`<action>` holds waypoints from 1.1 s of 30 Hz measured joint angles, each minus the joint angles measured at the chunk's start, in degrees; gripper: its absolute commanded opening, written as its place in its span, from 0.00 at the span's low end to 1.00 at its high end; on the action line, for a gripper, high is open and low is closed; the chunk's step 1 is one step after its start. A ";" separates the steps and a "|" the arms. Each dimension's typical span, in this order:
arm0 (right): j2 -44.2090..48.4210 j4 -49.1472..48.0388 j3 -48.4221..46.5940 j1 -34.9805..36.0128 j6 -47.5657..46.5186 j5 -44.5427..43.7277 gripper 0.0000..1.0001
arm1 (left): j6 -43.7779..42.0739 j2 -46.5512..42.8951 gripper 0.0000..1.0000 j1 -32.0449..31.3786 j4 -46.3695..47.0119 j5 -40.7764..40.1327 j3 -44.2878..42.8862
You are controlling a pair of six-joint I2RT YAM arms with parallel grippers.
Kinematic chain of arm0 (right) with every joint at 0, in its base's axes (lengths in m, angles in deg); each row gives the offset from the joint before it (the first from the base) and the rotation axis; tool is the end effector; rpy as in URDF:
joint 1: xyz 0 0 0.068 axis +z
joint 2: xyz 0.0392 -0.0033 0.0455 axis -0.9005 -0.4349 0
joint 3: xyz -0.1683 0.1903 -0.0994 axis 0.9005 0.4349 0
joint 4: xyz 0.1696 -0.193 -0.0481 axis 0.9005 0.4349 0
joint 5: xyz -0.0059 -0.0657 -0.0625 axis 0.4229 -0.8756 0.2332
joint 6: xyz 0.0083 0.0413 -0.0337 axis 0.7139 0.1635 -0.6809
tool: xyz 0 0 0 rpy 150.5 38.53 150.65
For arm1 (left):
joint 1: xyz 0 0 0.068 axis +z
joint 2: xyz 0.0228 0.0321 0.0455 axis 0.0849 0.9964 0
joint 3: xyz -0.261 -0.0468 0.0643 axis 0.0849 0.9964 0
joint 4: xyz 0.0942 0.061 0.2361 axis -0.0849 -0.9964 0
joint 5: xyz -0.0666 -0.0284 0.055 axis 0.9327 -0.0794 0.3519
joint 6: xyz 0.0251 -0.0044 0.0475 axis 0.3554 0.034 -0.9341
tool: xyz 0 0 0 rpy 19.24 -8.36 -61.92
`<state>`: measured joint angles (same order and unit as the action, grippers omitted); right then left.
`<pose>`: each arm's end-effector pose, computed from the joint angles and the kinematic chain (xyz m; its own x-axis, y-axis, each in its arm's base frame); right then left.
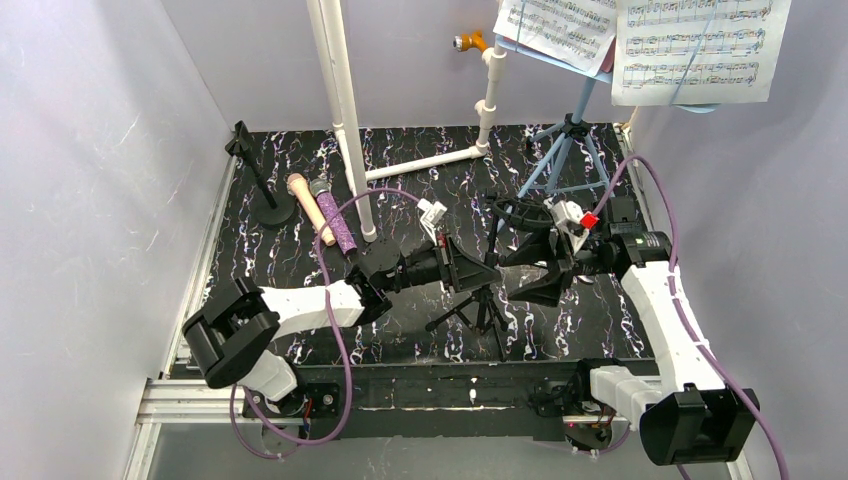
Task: Pack up the instrument practice props
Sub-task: Unscrew the knob on the microphone stand.
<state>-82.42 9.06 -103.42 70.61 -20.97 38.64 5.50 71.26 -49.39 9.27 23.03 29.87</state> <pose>0.1658 0.0542 0.3165 -0.0598 -0.0954 -0.9936 -0.9959 -0.0617 0.0658 0.1700 -0.2637 0.2781 -0.7694 -0.2787 -0.5748 0.6255 -0.1465 -0.7663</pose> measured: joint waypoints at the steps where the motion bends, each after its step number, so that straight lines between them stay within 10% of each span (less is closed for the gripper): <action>1: 0.70 -2.40 0.85 -0.48 4.33 0.07 0.83 | -1.57 -0.44 0.00 0.13 -0.33 -0.28 0.11; 17: 3.67 -54.95 14.08 -4.76 95.60 -8.79 0.84 | -27.47 -12.66 0.00 -0.83 -8.31 -3.69 0.57; 33: 2.47 -58.10 12.09 -2.99 120.04 -8.15 0.56 | -38.88 -7.80 0.00 -3.26 -13.66 -8.33 -1.95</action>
<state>-79.95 -49.04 -91.33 67.62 99.07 30.49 -33.38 63.45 -52.65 -4.39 14.70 27.93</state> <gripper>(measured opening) 0.597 0.218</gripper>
